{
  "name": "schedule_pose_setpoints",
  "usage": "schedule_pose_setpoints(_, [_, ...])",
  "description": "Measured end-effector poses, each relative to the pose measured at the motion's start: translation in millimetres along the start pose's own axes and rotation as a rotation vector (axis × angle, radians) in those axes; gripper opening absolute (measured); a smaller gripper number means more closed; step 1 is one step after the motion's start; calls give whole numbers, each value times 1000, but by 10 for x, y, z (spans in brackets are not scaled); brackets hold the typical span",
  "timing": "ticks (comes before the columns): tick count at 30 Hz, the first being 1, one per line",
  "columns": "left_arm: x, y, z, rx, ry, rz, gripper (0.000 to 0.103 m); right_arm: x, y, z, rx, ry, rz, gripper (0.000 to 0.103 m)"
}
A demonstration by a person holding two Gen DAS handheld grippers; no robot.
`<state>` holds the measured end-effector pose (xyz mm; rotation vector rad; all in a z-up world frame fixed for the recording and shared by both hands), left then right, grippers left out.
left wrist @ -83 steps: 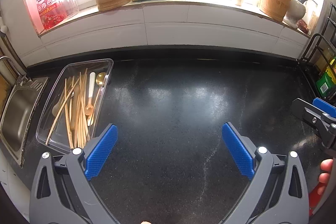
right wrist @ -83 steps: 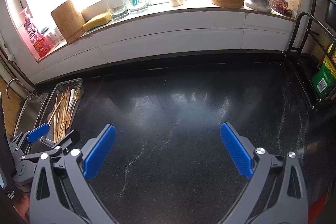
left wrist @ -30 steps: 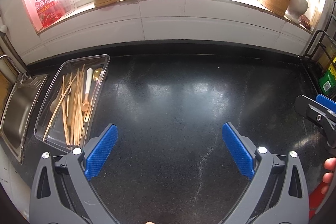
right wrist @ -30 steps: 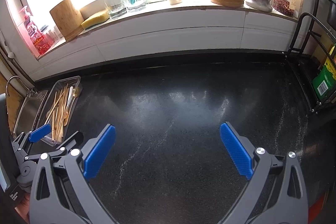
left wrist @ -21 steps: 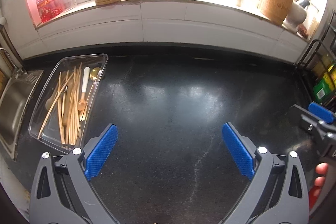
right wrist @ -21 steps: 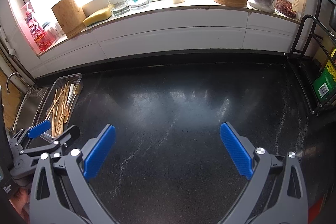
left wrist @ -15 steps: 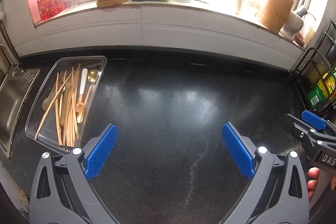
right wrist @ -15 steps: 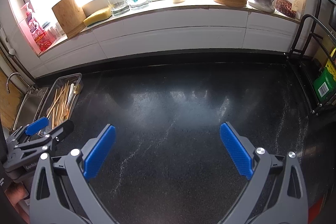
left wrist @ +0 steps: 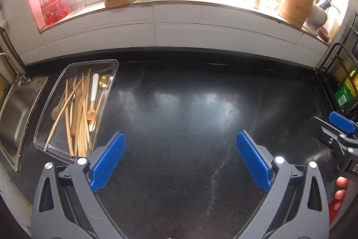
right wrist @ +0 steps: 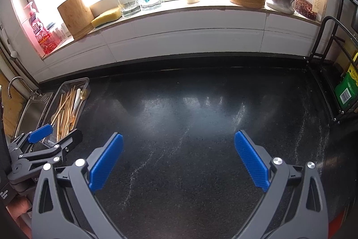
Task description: Organize utensils
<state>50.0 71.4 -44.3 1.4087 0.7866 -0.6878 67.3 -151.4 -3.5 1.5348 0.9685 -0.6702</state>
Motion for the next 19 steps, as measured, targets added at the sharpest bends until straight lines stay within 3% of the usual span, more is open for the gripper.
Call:
schedule_pose_setpoints(10, [-119, -9, 62, 9, -3, 71, 97, 8, 8, 20, -1, 2, -1, 96])
schedule_pose_setpoints(19, [14, -33, 19, 0, 17, -2, 97, 12, 16, 36, 1, -2, 4, 96])
Point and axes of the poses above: each gripper's, at about its wrist camera, not at the fingertips, and x roughly the way its jaws point, z to its right, y to its top, the point moved 2 cm from there along x, roughly the way its jaws point, and after that the axes turned 2 degrees about y, right-handed, at the moved point
